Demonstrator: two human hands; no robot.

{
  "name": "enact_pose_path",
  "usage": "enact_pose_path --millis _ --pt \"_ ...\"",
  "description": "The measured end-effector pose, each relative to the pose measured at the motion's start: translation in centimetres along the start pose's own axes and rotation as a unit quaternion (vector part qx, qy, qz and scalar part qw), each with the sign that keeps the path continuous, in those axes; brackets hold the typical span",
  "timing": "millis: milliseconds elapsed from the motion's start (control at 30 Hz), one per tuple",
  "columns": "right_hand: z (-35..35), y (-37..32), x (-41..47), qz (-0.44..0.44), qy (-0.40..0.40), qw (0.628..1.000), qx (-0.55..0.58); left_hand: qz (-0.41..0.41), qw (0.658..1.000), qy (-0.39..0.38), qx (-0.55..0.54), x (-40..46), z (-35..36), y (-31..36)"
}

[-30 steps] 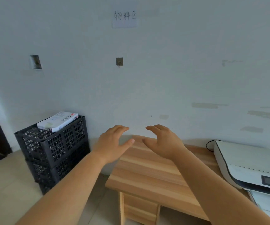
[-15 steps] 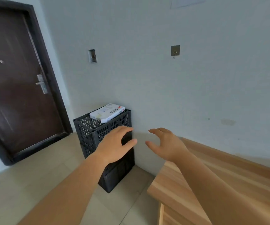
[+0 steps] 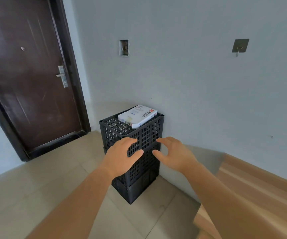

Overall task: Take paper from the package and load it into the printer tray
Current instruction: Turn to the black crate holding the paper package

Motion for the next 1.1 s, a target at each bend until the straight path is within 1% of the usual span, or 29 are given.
enact_pose_path --millis 200,467,600,733,967,1100 --pt "6.2 -4.4 5.7 0.020 -0.010 1.000 0.002 0.011 1.000 -0.006 -0.002 2.7 -2.1 -9.3" --pt "11.4 -6.7 14.4 0.032 -0.021 0.999 -0.007 0.005 1.000 -0.014 -0.009 7.7 -2.7 -17.9" --pt "14.4 -6.1 19.3 0.018 -0.034 0.999 -0.016 -0.011 1.000 -0.021 -0.003 11.2 -1.7 -21.9" --pt "16.7 -5.0 24.9 0.021 -0.039 0.999 0.004 -0.027 0.999 -0.039 0.014 15.4 -1.7 -25.3" --pt "19.5 -3.5 33.7 0.024 -0.042 0.998 0.029 -0.018 0.998 -0.046 0.049 23.2 -1.7 -29.4" --pt "20.5 -2.2 37.2 0.053 -0.050 0.997 0.025 -0.003 0.998 -0.055 0.033 26.8 -0.8 -31.8"
Point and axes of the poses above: each hand's wrist, its own x-axis towards the middle knuckle, its own z-axis out of the palm, y = z × x, the point moved 4 cm from there along x, towards the middle knuckle, and after that the axes turned 8 degrees about x, right-handed, at the moved point
